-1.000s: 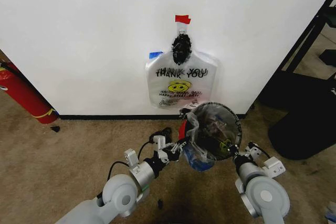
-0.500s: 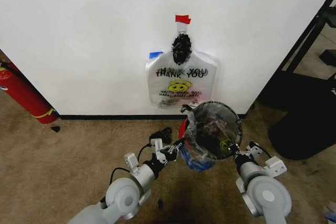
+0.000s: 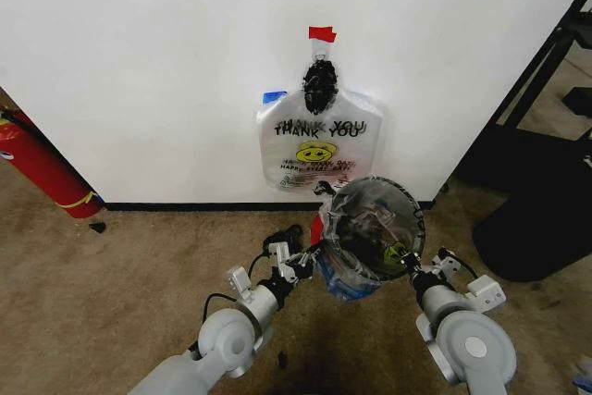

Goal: Pick up the garbage bag from the wall and place it over the trash bin.

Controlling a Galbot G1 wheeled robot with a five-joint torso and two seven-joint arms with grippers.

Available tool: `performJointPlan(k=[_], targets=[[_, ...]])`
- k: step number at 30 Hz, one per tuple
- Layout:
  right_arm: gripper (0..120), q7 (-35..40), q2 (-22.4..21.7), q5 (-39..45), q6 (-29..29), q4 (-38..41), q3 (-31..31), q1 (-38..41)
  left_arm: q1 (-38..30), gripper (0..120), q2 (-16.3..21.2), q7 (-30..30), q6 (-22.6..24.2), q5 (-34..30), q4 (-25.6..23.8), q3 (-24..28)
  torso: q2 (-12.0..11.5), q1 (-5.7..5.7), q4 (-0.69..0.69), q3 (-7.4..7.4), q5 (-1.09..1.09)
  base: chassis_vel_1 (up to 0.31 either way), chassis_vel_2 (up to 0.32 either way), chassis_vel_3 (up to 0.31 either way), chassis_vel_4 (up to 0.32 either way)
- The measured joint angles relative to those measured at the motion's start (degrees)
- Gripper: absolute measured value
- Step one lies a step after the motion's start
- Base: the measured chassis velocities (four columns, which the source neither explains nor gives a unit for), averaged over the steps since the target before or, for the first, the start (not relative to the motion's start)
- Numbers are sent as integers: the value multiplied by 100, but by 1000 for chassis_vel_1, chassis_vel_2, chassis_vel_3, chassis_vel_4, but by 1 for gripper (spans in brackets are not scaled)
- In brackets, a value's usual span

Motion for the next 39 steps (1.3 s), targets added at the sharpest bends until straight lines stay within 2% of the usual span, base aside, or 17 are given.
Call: performJointPlan(k=[4,6,8,10,13,16,17,18,19,22,25,26,29,32,39], targets=[[0,0,1,16,-4,9,-1,-9,4,0,-57,-43,-1,76,73,-11,0,0,0,0,0,0,0,0,0],[0,-3,2,23,-5,14,-4,-12,11,4,-69,-68,4,109,94,-12,0,0,0,0,0,0,0,0,0],[0,-5,-2,29,-6,15,-5,-13,35,16,-62,-103,12,195,111,-12,0,0,0,0,0,0,0,0,0],[0,-5,-4,30,-6,15,-4,-13,40,18,-57,-110,12,204,111,-13,0,0,0,0,-1,0,0,0,0],[0,-5,-19,38,-6,16,1,-7,75,33,-19,-179,23,220,8,-66,0,0,0,0,-1,0,0,0,0],[0,-6,-25,40,-6,5,6,0,81,41,37,-215,30,230,-79,-125,1,0,0,0,-1,0,0,0,0],[0,-6,-29,40,-6,-4,8,2,80,48,73,-231,33,247,-109,-152,1,0,0,0,-1,0,0,0,0],[0,-6,-29,40,-6,-4,8,2,80,48,73,-231,33,247,-109,-152,1,0,0,0,-1,0,0,0,0],[0,-6,-35,40,-6,-18,13,11,83,54,163,-246,41,294,-160,-207,1,0,0,0,-1,0,0,0,0],[0,-6,-56,54,-3,-49,36,41,134,63,375,-262,75,380,-251,-306,1,0,0,0,-1,0,0,0,0],[0,-3,-84,79,-3,-83,59,78,216,77,578,-269,79,570,-279,-338,1,0,0,0,0,0,0,0,0],[0,-3,-84,79,-3,-83,59,78,216,77,578,-269,79,570,-279,-338,1,0,0,0,0,0,0,0,0],[0,33,-113,22,-90,-127,74,106,316,91,714,-297,82,834,-314,-392,1,0,1,0,-1,0,0,0,0],[0,63,-152,-21,-166,-143,76,109,408,99,824,-386,166,1032,-441,-500,1,0,-1,0,-1,0,0,0,0],[0,239,-279,58,-330,-181,95,165,672,100,1089,-420,-74,1725,-602,-707,1,0,0,0,0,0,0,0,0]])
